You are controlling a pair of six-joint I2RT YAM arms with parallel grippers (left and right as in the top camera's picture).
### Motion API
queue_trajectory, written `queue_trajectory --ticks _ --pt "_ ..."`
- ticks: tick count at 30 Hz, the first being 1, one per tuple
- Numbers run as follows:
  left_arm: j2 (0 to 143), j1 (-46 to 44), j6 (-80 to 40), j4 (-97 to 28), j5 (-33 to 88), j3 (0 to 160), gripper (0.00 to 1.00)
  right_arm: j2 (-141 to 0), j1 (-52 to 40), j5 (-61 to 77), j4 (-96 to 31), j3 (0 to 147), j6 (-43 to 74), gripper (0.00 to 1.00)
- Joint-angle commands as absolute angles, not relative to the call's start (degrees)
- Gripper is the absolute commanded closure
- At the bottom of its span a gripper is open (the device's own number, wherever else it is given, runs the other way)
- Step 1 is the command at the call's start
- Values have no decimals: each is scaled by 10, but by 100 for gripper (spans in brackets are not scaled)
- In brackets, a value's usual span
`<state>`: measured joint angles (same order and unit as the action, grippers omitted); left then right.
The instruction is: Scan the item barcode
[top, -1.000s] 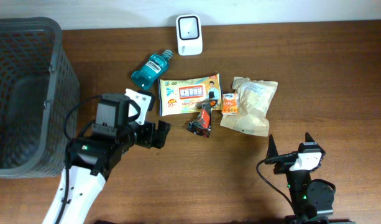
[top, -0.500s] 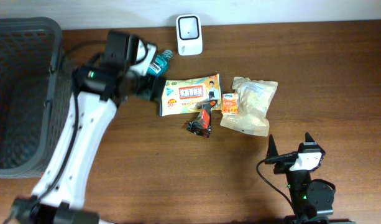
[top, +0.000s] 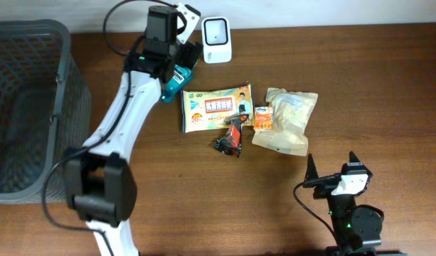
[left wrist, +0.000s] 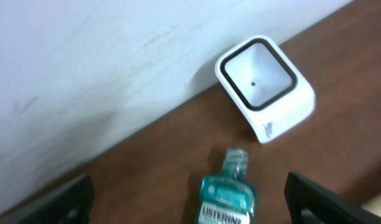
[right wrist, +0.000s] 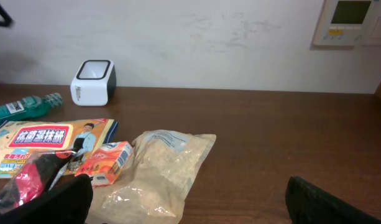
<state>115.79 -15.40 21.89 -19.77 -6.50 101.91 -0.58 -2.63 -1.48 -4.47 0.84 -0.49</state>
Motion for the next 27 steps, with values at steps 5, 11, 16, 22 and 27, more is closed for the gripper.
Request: queue_trajectory --ticks 5,11,16,22,27 --pt "1287 -153 229 -54 -71 1027 2 -2 -30 -16 -46 3 -8 1" --pt "1345 -152 255 -6 -64 1027 5 -2 -30 -16 -46 3 -8 1" --pt "1361 -153 271 -22 -42 1027 6 -2 -30 -16 -46 3 -8 1" --pt "1361 -151 271 -126 -19 1027 9 -2 -30 -16 -46 3 -8 1" --pt "1361 -143 271 -187 -19 1027 13 -2 -30 -16 -46 3 -8 1"
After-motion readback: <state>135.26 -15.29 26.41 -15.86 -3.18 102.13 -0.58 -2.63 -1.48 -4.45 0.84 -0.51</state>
